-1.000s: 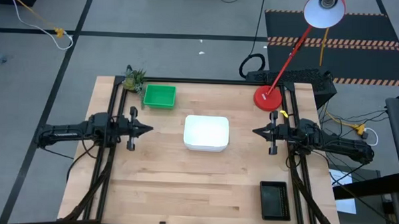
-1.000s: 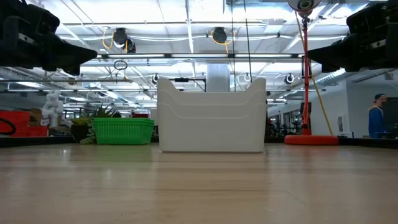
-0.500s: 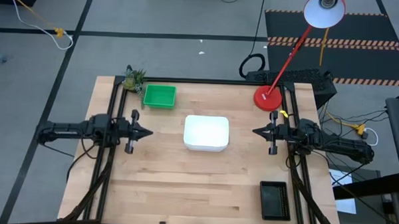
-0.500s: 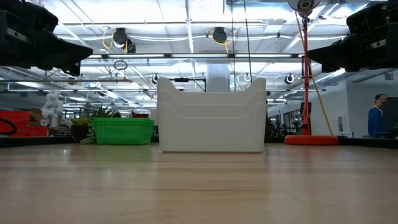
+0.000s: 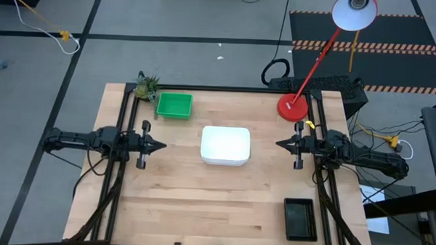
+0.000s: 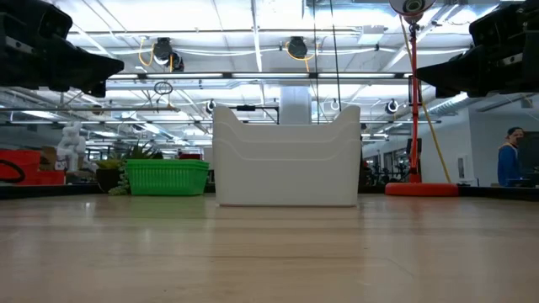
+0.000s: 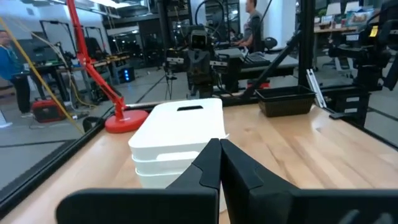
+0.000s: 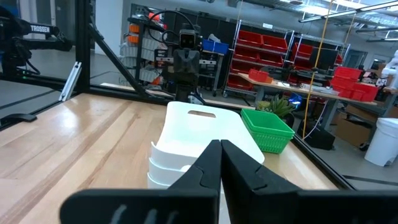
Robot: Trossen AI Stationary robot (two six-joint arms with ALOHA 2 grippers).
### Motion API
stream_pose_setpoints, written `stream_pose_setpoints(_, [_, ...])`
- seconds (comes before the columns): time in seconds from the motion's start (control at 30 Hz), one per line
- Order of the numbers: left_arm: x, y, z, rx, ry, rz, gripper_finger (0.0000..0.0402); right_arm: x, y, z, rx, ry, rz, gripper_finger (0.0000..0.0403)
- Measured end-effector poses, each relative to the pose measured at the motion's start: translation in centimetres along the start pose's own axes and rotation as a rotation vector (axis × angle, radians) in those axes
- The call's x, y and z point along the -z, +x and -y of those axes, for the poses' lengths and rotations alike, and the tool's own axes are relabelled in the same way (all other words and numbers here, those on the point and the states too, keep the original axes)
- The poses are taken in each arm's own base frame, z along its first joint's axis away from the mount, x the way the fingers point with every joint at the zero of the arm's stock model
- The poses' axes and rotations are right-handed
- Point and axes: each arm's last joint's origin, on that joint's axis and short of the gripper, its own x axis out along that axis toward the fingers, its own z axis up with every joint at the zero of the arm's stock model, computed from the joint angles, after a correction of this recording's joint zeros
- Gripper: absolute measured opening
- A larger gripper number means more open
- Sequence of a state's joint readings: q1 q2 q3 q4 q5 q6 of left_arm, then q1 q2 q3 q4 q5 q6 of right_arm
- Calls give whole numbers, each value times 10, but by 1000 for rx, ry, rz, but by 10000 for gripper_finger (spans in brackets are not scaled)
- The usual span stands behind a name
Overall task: Stack baskets by color
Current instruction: Return to Home Position
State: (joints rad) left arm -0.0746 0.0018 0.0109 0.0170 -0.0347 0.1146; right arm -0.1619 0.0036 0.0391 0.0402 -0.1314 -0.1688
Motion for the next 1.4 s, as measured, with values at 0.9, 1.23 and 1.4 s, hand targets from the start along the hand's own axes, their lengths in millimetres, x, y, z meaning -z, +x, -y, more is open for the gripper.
stream_pose_setpoints(0.9, [0, 0, -5, -81, -7, 0, 32, 0, 0, 0, 0, 0, 0, 0])
stream_pose_setpoints(1.23, [0, 0, -5, -81, -7, 0, 33, 0, 0, 0, 0, 0, 0, 0])
stream_pose_setpoints(1.4, [0, 0, -5, -80, -6, 0, 33, 0, 0, 0, 0, 0, 0, 0])
